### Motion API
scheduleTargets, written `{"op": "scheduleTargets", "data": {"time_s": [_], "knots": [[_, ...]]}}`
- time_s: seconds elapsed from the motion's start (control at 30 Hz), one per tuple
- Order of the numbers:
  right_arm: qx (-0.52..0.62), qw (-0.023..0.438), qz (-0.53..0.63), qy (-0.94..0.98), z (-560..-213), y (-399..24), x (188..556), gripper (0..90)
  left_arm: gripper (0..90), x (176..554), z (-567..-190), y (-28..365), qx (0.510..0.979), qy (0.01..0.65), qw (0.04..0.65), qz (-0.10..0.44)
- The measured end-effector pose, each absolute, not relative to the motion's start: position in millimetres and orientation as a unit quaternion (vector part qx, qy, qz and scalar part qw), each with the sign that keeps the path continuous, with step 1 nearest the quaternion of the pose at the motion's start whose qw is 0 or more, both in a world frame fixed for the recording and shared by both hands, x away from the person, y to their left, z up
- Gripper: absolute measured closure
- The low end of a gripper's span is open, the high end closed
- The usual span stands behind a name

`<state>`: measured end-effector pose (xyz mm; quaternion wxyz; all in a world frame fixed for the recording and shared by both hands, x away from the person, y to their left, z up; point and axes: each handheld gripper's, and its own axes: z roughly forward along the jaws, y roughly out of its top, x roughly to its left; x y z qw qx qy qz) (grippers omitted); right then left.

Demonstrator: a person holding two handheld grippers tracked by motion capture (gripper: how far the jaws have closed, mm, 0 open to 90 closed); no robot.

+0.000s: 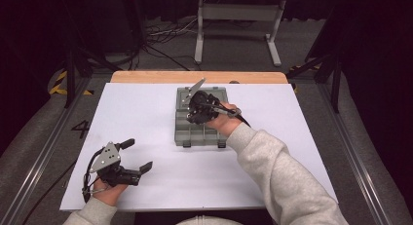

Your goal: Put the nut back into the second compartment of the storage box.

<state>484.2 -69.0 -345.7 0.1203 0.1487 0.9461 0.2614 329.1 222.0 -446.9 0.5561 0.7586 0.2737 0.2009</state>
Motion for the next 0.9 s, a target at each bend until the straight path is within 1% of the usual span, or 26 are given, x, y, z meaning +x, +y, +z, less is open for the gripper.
{"op": "scheduleTargets", "data": {"time_s": [0.37, 0.53, 0.77, 0.9], "knots": [[0.190, 0.138, 0.259, 0.937, -348.7, -80.3, 514.9, 70.3, 0.9, 329.6, -447.5, 222.0, 0.758, 0.275, 0.558, 0.199], [0.199, 0.142, 0.254, 0.936, -359.2, -82.7, 525.4, 70.2, 1.0, 328.3, -446.1, 221.9, 0.759, 0.273, 0.557, 0.198], [0.202, 0.133, 0.241, 0.940, -372.8, -81.6, 531.7, 70.2, 1.0, 329.2, -447.0, 222.6, 0.756, 0.276, 0.559, 0.199], [0.202, 0.119, 0.230, 0.944, -383.1, -80.4, 533.4, 70.2, 1.0, 329.3, -447.0, 223.0, 0.757, 0.276, 0.558, 0.198]]}}
